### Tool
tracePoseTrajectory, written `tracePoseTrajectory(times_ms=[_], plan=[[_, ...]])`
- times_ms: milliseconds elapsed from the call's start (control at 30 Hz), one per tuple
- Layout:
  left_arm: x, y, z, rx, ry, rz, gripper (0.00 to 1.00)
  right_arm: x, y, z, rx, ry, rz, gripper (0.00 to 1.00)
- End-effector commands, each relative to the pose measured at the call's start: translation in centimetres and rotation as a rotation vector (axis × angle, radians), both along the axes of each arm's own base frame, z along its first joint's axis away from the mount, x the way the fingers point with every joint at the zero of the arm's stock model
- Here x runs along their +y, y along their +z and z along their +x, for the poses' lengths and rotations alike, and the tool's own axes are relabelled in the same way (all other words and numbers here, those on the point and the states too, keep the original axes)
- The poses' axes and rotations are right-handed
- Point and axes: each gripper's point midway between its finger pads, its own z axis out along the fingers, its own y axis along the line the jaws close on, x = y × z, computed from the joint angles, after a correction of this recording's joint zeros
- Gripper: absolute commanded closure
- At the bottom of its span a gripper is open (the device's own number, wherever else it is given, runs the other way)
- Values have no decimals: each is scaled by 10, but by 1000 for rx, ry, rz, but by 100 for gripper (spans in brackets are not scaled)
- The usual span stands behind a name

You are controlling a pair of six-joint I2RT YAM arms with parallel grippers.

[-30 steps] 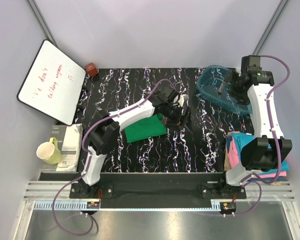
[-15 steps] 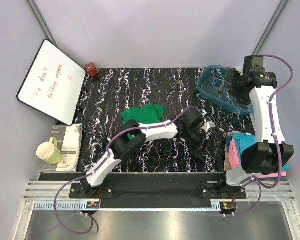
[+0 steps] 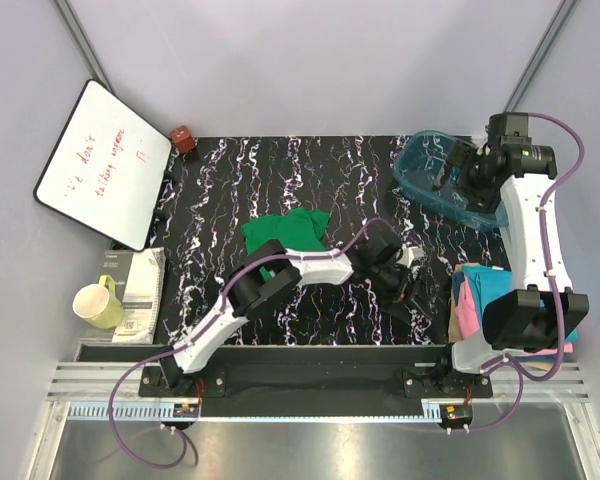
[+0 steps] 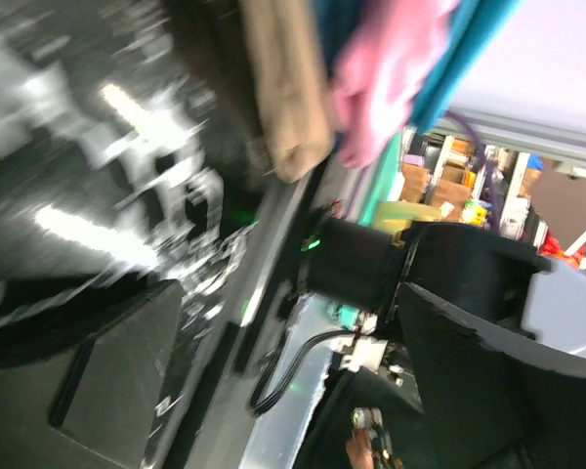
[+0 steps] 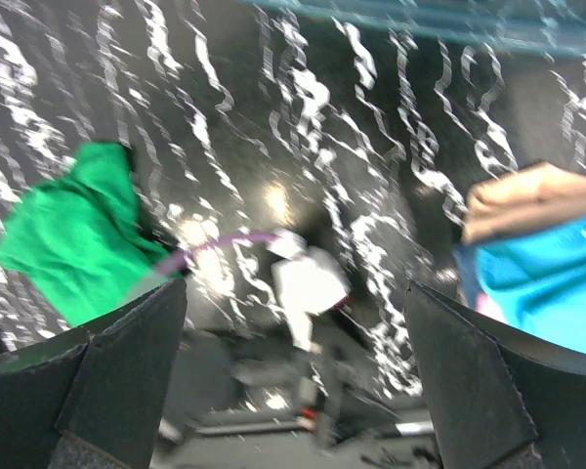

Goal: Fold and stack the t-shirts
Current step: Put the neatly folded tshirt into the corner of the board with the right arm

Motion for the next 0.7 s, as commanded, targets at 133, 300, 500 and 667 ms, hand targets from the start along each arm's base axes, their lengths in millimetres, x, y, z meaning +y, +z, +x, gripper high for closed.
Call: tracePoseTrajectory(times_ms=[133,300,500,667], plan=[[104,50,98,-286,216,128,2,-14,-24,-38,208,28,-108,5],[195,85,163,-416,413,268,1,-10,-49,-48,326,53,-150,5],[253,126,203,-529,489,315,1,-5,-73,-48,448,87,-196,3],[265,127,207,-539,483,339,1,5,-111,-65,598,148,-286,0]])
